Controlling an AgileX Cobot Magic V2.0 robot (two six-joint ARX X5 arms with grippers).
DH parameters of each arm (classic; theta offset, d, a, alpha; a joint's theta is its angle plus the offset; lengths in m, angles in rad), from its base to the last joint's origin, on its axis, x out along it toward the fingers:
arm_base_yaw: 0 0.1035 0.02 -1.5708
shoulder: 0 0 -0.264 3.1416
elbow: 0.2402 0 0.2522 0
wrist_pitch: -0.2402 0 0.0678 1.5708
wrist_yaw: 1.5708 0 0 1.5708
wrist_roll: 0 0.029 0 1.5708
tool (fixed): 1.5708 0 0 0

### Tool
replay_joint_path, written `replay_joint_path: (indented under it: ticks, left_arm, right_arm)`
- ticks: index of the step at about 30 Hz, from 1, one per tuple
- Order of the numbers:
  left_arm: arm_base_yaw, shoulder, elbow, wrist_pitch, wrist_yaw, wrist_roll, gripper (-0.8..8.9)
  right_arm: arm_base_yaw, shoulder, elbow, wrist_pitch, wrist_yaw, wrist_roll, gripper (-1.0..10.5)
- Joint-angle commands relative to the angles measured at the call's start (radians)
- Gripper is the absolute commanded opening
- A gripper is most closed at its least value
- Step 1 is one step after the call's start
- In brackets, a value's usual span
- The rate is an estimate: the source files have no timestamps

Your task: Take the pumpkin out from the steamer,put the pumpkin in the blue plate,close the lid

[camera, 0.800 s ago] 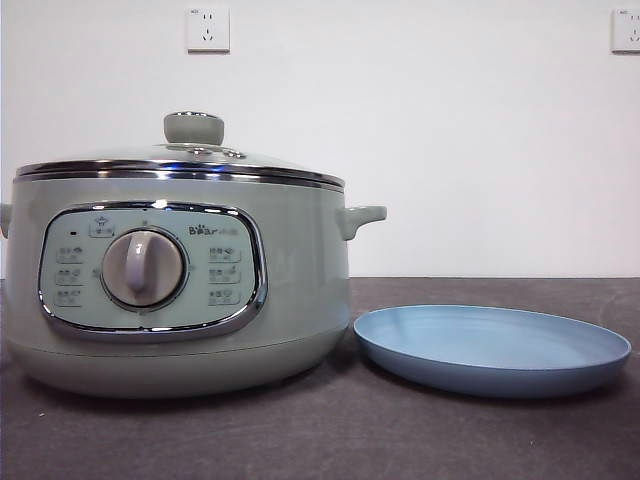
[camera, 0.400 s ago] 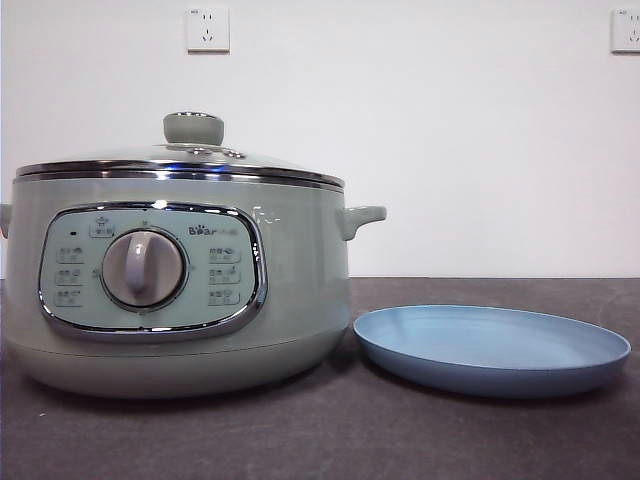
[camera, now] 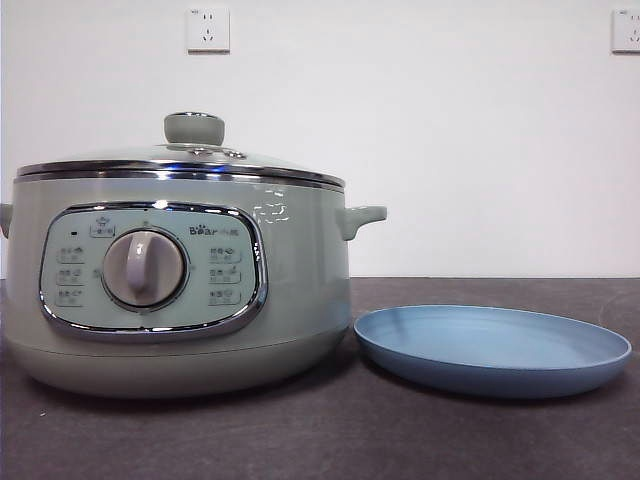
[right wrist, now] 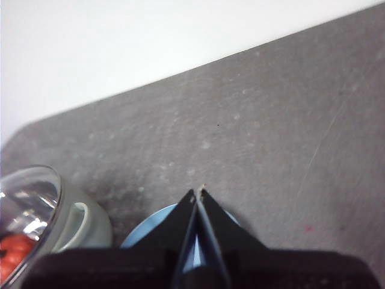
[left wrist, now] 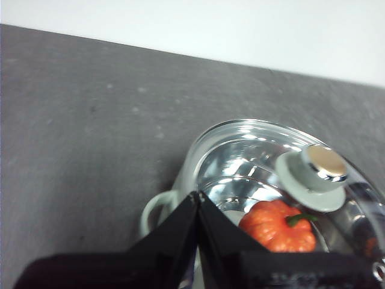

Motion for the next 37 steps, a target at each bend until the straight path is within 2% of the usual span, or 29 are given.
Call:
replay_joint_path:
  ticks: [1, 8, 11, 12, 13, 17, 19, 24, 29, 37]
  left_arm:
    - [0.002, 0.079, 0.091, -0.049, 0.054, 0.094, -0.05]
    - [-0.001, 0.211, 0.246, -0.172, 0.214, 0.126, -0.04]
    - [-0.014, 0.228, 0.267, -0.177, 0.225, 0.126, 0.01]
    - [-0.021, 0.228, 0.267, -0.177, 0.225, 0.126, 0.10]
    - [-0.027, 0.228, 0.267, -0.177, 0.224, 0.126, 0.48]
    - [-0.054, 0.228, 0.267, -0.177, 0.224, 0.121, 4.58]
    - [-0.073, 0.228, 0.267, -0.175, 0.223, 0.121, 4.70]
    - [-0.138, 0.269, 0.287, -0.163, 0.189, 0.114, 4.70]
    - [-0.232, 0.388, 0.388, -0.205, 0.169, 0.119, 4.70]
    - [-0.401, 0.611, 0.573, -0.303, -0.037, 0.172, 4.69]
  right_arm:
    - [0.000, 0.075, 0.096, -0.039, -0.047, -0.140, 0.0]
    - [0.000, 0.254, 0.282, -0.175, -0.288, -0.251, 0.0]
    - [0.001, 0.307, 0.320, -0.213, -0.346, -0.263, 0.2]
    - [0.002, 0.317, 0.325, -0.219, -0.354, -0.265, 0.6]
    - [0.002, 0.324, 0.326, -0.222, -0.356, -0.266, 1.2]
    - [0.002, 0.342, 0.326, -0.237, -0.355, -0.264, 3.9]
    - [0.002, 0.346, 0.326, -0.237, -0.354, -0.260, 4.4]
    - [0.002, 0.346, 0.326, -0.237, -0.356, -0.250, 4.5]
    - [0.018, 0.346, 0.326, -0.240, -0.355, -0.245, 4.5]
    - [0.021, 0.346, 0.326, -0.248, -0.355, -0.246, 4.4]
